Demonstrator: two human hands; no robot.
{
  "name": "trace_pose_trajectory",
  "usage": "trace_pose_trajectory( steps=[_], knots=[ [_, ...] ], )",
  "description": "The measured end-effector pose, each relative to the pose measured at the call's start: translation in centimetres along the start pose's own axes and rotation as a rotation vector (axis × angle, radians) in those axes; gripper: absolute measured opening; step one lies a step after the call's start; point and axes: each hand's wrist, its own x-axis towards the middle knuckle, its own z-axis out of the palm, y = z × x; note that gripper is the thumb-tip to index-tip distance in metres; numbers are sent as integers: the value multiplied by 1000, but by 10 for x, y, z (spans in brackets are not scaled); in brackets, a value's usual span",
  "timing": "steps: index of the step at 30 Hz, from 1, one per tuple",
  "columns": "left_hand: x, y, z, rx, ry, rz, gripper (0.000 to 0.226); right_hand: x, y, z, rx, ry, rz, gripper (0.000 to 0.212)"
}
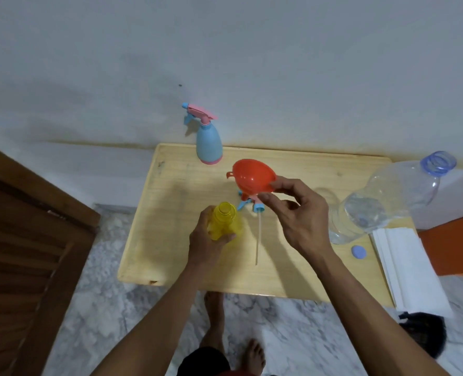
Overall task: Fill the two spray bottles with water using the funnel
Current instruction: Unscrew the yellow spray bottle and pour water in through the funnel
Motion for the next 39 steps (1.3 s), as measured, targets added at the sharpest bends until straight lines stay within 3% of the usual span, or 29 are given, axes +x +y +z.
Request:
trace_pose_trajectory(
  steps=[11,18,28,34,39],
  knots=[
    [-1,2,-1,8,0,-3,83,1,8,27,-48,-141,-13,27],
    [-2,4,0,10,-16,-16,77,-4,19,30,-158,-245,-114,25],
    [-2,4,-1,21,-2,-15,75,-11,20,28,-187,-276,-100,29],
    [-3,9,-5,46,-47,-14,88,-17,15,20,-152,-220,-55,42],
    [-11,14,-19,-42,-50,-59,117,-26,11,-5,-100,16,65,42]
  ],
)
